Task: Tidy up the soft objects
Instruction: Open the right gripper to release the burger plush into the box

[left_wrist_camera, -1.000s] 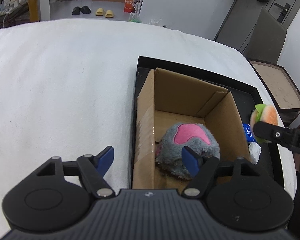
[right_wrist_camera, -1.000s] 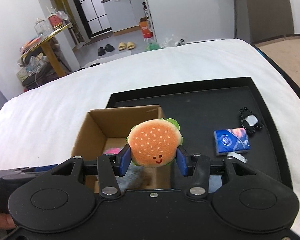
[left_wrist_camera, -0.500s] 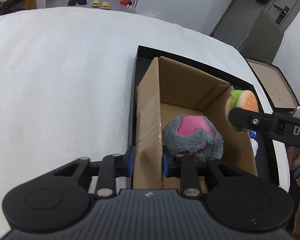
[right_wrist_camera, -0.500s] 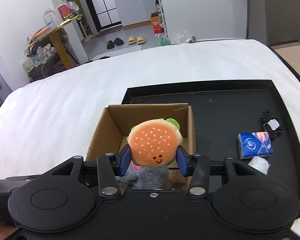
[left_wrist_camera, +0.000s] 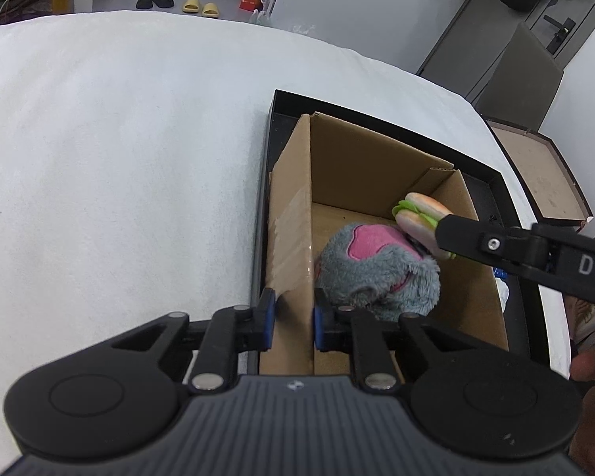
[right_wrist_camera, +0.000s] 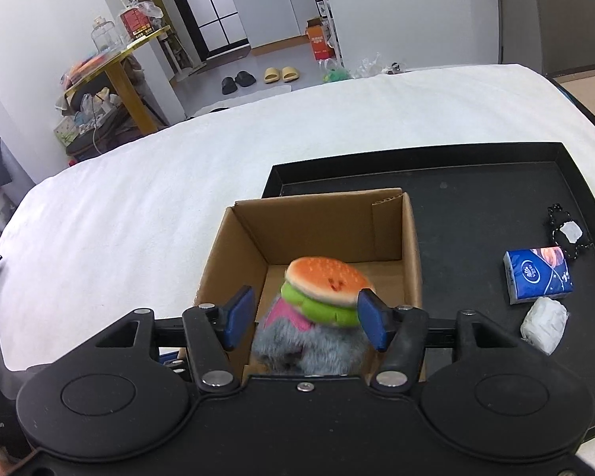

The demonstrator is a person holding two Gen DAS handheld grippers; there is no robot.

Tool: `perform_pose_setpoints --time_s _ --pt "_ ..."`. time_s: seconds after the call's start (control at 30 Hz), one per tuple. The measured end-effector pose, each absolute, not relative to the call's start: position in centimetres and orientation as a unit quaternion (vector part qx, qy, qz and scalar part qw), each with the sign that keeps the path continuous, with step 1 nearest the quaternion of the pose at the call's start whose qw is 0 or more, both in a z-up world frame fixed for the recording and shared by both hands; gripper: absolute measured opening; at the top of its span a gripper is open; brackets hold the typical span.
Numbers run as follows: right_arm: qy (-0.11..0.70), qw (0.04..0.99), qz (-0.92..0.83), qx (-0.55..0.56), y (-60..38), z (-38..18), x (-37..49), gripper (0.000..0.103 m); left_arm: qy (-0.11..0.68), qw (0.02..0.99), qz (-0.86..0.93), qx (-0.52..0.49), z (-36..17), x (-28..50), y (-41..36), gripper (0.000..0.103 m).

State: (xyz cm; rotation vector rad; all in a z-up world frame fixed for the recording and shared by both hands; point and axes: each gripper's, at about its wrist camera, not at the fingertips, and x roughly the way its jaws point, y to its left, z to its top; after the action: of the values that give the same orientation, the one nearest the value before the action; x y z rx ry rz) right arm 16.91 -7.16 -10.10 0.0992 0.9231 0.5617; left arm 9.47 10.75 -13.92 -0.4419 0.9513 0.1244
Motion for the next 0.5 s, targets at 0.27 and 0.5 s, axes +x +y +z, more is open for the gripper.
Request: perform_pose_setpoints --time_s 0.27,0.5 --pt "0.432 0.862 0.259 0.058 -8.7 -9.6 16.8 0.057 0.456 0.865 0.068 -0.199 -13.6 9.7 10.2 0.018" --pt "0.431 0.866 0.245 0.065 -10.4 -9.8 17.0 0.057 0.457 0.866 0.086 -0.186 -13.1 10.2 9.7 0.022"
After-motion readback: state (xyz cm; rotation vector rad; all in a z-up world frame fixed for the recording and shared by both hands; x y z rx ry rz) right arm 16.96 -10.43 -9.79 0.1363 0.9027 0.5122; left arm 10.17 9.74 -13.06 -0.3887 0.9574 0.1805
